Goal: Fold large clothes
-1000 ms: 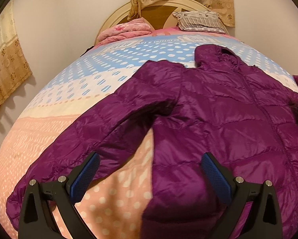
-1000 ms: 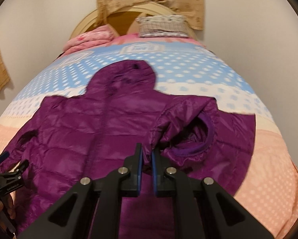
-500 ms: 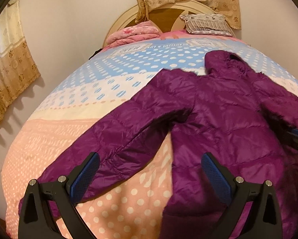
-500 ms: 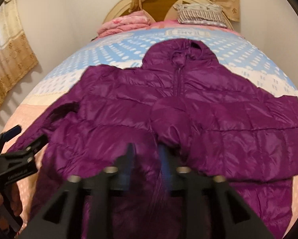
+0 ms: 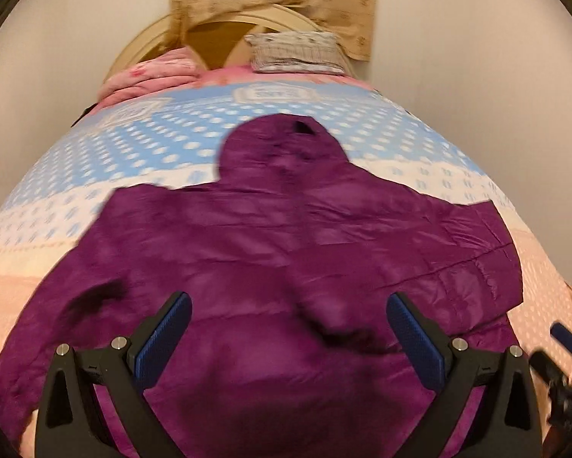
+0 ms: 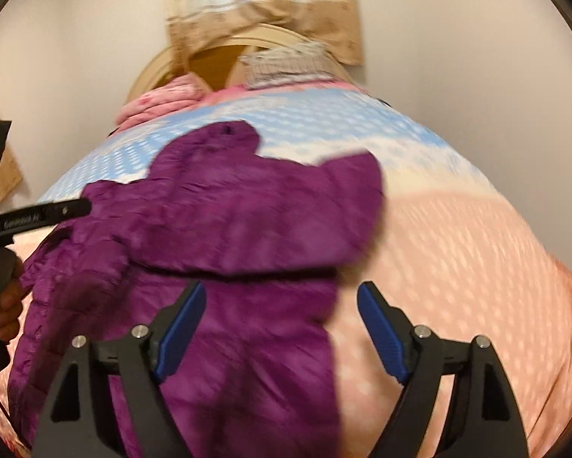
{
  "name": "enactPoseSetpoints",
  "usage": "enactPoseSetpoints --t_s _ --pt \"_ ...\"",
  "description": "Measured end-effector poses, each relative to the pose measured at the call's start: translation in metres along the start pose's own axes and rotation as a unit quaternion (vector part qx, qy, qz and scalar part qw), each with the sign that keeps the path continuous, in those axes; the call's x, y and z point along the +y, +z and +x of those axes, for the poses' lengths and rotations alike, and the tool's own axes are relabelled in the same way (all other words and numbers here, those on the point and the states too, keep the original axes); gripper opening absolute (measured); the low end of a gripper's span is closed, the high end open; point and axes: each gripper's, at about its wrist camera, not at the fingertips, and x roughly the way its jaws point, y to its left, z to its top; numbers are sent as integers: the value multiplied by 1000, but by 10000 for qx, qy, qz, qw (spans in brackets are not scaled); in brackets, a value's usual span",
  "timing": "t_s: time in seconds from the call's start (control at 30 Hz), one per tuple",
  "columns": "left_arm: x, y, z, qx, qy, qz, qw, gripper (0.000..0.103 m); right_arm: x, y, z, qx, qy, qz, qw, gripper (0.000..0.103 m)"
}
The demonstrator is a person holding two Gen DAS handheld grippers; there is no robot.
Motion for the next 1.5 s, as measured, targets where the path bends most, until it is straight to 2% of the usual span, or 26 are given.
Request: enactPoseSetpoints --t_s 0.07,0.1,0.13,0.17,0.23,0.3,0.4,0.53,0.7,0.77,0.83,0.9,1.0,1.07,1.1,1.13,1.2,1.27,1.33,1.43,1.5 --pt "-17 1 19 142 -87 138 9998 100 -5 -9 -2 21 -58 5 10000 84" --pt "-25 0 28 188 -57 185 9996 89 -7 -15 -2 37 -122 -38 9999 84" --pt "-31 -1 37 297 -97 220 9993 74 -8 -19 -2 41 -133 -75 9999 84" --pt "-37 -3 45 436 -172 250 9986 66 -10 -22 -5 36 -128 -88 9999 84" --pt "-42 -7 57 594 -276 276 9975 25 -14 -26 -6 30 -124 -76 9999 84" --pt "-44 -7 58 555 -320 325 9974 17 -18 -27 -6 26 -117 -65 9999 84" --pt "-37 -3 37 210 -175 420 9987 13 -26 -25 -8 -41 -189 -24 9998 84" --pt "-15 2 5 -316 205 625 9973 12 -32 -21 -6 -53 -245 58 9997 84" --pt "12 -6 -6 -514 756 940 9914 12 -34 -13 8 126 -193 111 9997 84" --pt "18 -14 -3 -513 907 1010 9894 12 -36 -10 14 224 -179 149 9995 75" --pt "23 -19 6 -424 979 904 9902 14 -35 -2 23 369 -178 120 9991 62" --pt "27 -22 16 -269 913 712 9929 16 -35 3 30 452 -181 46 9988 54" --pt "37 -24 19 -195 766 337 9963 23 -34 14 33 417 -235 -92 9988 52" --pt "49 -20 10 -417 974 60 9944 28 -35 22 32 354 -272 -146 9989 52" --pt "52 -18 3 -578 1162 -77 9915 36 -36 27 32 306 -285 -153 9990 52" --pt "57 -15 -3 -740 1281 -192 9888 53 -38 35 32 250 -296 -139 9992 52" --pt "61 -10 -15 -1066 1352 -322 9845 72 -37 47 35 157 -303 -140 9993 51" --pt "59 -6 -19 -1205 1373 -340 9826 75 -32 59 40 79 -279 -155 9995 50" --pt "50 -3 -14 -1175 1299 -252 9842 76 -22 75 55 52 -182 -192 9996 48" --pt "33 0 16 -866 1497 80 9849 76 -3 88 82 208 -1 -258 9994 40" --pt "35 0 43 -506 1555 70 9865 76 8 91 102 328 32 -398 9987 40"
